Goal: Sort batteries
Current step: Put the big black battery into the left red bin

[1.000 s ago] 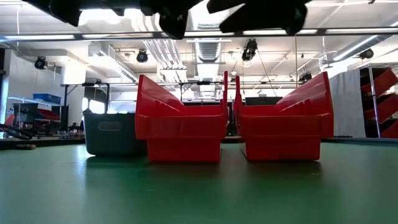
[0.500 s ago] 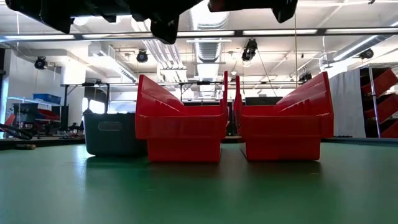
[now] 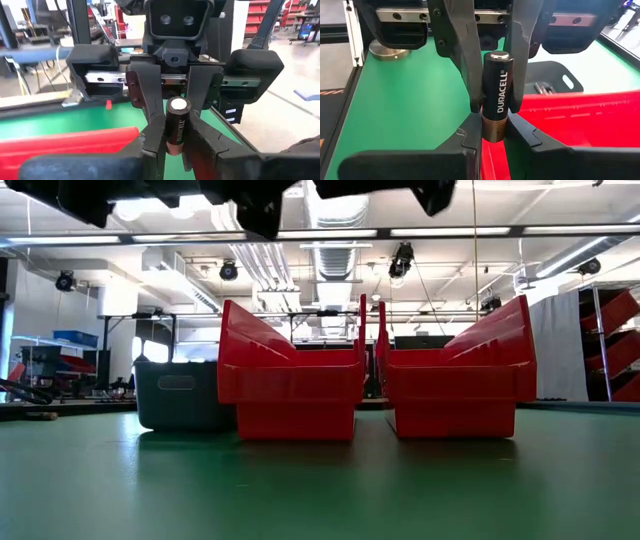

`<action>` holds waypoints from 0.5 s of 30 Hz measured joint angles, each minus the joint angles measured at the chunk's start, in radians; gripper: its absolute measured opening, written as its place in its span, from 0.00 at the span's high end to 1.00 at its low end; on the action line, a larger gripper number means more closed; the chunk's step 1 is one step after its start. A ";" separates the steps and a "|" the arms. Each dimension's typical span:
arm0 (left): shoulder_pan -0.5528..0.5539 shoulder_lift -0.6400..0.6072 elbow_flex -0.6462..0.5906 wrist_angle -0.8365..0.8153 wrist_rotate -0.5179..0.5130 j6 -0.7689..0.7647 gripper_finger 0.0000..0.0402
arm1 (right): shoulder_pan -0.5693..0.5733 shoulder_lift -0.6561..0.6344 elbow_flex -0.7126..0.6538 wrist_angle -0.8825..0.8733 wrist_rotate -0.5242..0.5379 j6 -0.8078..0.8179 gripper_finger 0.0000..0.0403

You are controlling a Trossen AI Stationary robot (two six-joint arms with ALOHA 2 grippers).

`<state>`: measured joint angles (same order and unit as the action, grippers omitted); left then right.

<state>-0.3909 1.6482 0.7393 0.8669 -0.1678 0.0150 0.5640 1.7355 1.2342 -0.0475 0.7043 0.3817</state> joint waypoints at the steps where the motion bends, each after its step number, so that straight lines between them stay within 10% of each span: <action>1: -0.001 -0.020 -0.007 -0.008 0.000 0.018 0.87 | -0.005 0.000 0.017 -0.022 -0.013 0.000 0.89; 15: -0.013 -0.583 -0.324 0.065 -0.087 0.191 0.72 | -0.220 0.001 0.247 -0.486 -0.307 0.063 0.89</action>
<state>-0.4035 1.0655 0.4153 0.9321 -0.2550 0.2059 0.3439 1.7364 1.4815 -0.5337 0.3975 0.4451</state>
